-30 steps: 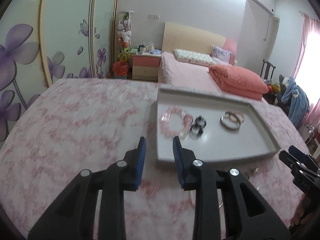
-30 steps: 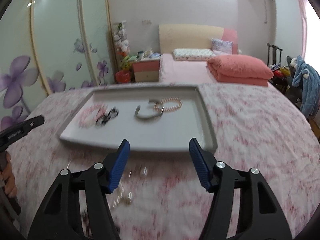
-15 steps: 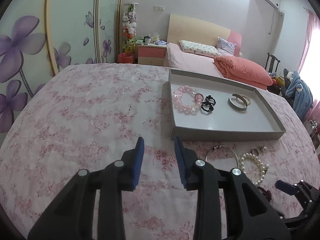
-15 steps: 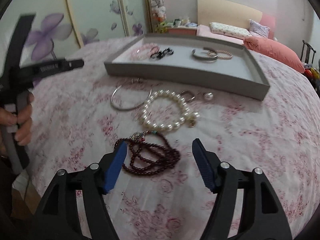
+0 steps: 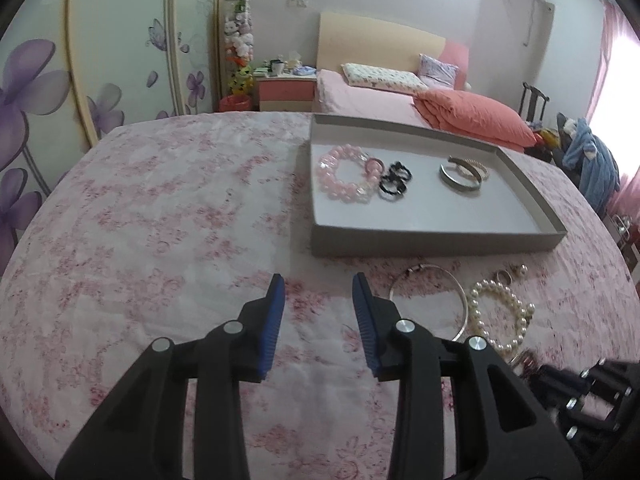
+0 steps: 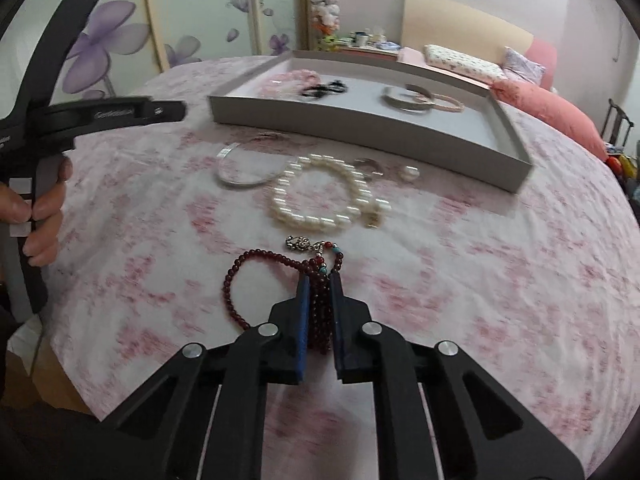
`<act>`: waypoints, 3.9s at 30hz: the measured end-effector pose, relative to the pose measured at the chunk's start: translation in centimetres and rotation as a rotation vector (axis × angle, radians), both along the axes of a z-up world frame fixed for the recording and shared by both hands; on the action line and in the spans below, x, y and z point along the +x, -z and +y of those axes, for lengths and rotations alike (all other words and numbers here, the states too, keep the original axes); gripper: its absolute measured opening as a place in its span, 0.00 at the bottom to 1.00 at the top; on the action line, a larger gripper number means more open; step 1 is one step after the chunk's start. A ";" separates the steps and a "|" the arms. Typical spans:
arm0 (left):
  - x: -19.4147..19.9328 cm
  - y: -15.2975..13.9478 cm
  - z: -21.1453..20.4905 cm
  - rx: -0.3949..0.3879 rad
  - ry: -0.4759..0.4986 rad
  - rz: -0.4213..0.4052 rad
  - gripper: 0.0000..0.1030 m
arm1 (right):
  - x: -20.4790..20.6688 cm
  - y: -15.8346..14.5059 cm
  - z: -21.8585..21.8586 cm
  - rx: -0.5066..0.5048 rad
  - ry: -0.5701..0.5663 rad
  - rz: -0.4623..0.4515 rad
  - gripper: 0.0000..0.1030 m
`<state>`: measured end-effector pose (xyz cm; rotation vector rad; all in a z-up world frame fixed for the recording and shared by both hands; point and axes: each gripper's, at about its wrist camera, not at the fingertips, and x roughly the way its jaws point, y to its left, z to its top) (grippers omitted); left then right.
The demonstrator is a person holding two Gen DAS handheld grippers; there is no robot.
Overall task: Organize jewelry
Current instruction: 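Grasp the dark red bead strand with the right gripper while the left gripper withdraws, then lift the red bead strand with the right gripper while the left gripper grasps the silver hoop bangle, then carry the red strand and silver hoop into the grey tray and open both grippers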
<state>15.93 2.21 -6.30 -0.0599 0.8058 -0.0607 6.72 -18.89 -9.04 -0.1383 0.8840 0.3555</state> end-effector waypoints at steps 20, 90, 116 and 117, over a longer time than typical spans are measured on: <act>0.7 3.3 -8.2 0.184 0.208 0.079 0.78 | 9.7 0.3 -6.9 -0.007 0.313 -0.008 0.10; -4.5 -4.4 -4.0 0.094 -0.003 -0.282 0.66 | 3.0 -9.4 -4.9 0.252 0.221 -0.344 0.05; -5.7 -8.7 -6.7 0.132 -0.027 -0.480 0.66 | 1.2 -14.4 -3.1 0.232 0.208 -0.662 0.05; -5.5 -8.8 -6.7 0.131 -0.026 -0.479 0.66 | 1.5 -14.4 -3.2 0.233 0.208 -0.660 0.05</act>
